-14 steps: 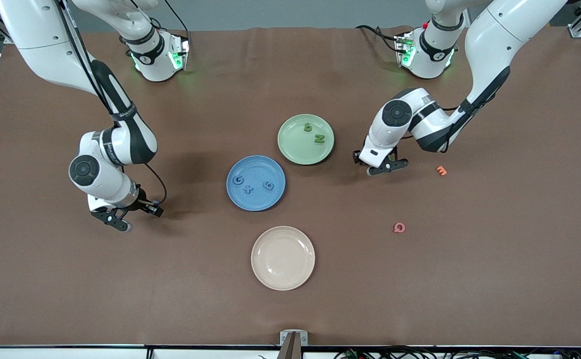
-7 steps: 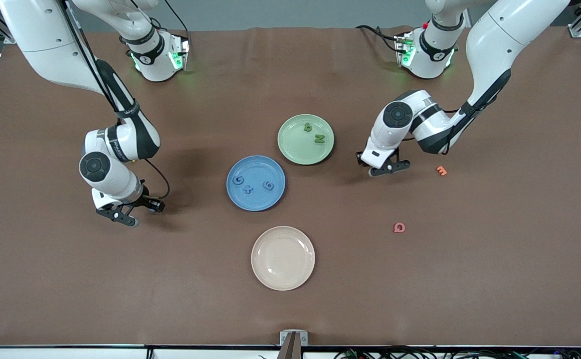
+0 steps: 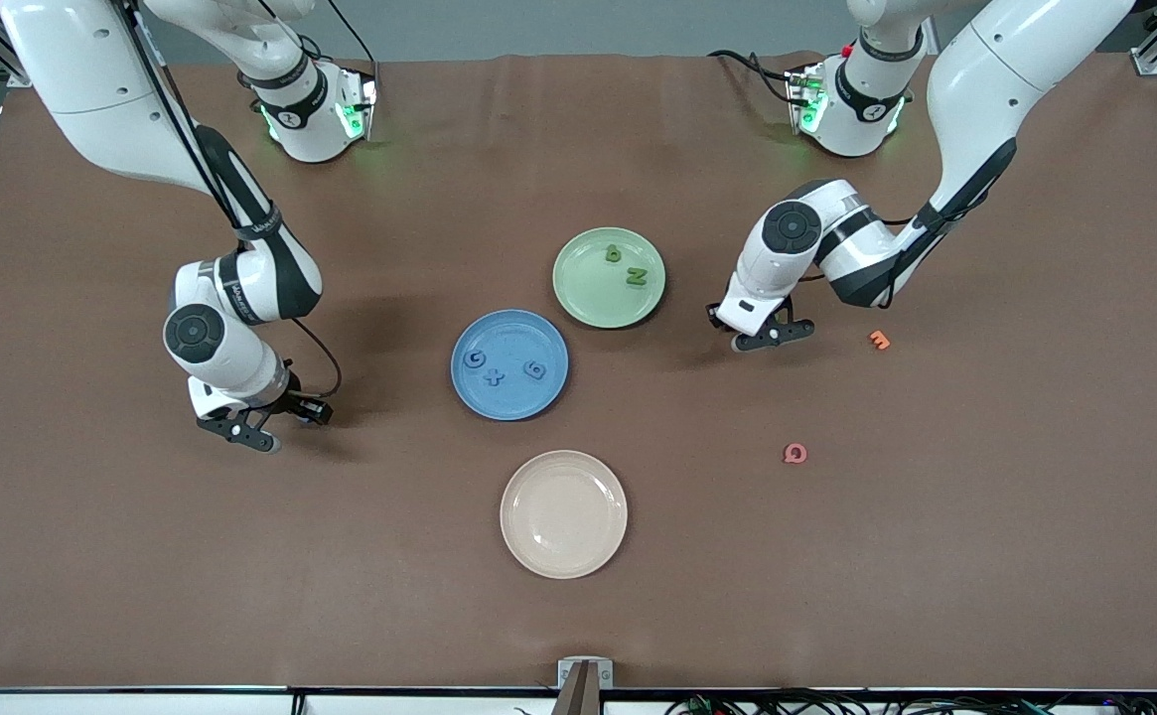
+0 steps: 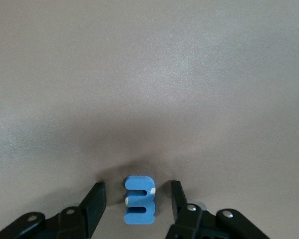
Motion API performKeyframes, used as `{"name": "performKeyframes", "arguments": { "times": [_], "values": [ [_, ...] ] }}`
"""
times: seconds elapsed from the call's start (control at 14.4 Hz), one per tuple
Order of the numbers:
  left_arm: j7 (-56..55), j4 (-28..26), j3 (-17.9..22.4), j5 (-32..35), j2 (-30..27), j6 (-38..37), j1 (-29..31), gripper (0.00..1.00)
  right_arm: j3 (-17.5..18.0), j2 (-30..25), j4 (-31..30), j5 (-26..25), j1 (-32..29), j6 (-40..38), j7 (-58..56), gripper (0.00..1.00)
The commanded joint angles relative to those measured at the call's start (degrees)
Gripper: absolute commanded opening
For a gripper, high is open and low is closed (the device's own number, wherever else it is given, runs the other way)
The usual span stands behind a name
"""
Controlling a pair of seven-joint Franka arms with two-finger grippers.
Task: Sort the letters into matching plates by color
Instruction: 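Drop the 3 on blue while the left gripper drops the u on green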
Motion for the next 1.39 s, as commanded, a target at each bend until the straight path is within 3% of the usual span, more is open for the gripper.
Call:
{"name": "performKeyframes", "arguments": {
  "times": [0.0, 0.14, 0.42, 0.7, 0.83, 1.04, 1.32],
  "values": [
    [-1.6, 0.4, 0.4, 1.6, 0.5, 0.0, 0.2, 0.23, 0.6, 0.1, -0.7, -1.6, -1.0, 0.4, 0.4, 0.1],
    [-2.1, 0.9, 0.3, 1.6, 0.2, 0.0, 0.4, 0.2, 0.6, 0.0, -0.7, -1.6, -1.0, 0.0, 0.4, 0.0],
    [-2.3, 1.0, -1.0, 0.1, -1.6, -0.7, 0.5, 0.2, 1.0, -2.4, -0.1, -1.4, -0.2, -5.9, 1.3, 0.0],
    [-5.4, 3.6, -7.6, -5.7, -2.5, -6.0, 0.5, 0.2, 2.6, -7.4, 2.1, 0.2, 6.1, -17.2, 11.3, 0.0],
    [-8.7, 5.6, -10.3, -8.1, -2.2, -8.8, -0.8, 0.2, 6.0, -8.5, 3.5, 5.1, 7.8, -19.6, 16.6, 0.0],
    [-14.2, 9.0, -11.1, -10.0, -1.4, -9.7, -6.2, 0.2, 11.7, -8.3, 3.5, 9.5, 11.3, -16.1, 29.3, 0.0],
    [-19.9, 14.0, -8.8, -10.4, 2.8, -10.5, -16.2, 0.2, 11.6, -5.7, 3.5, 9.3, 19.4, -7.5, 41.8, 0.0]
  ]
}}
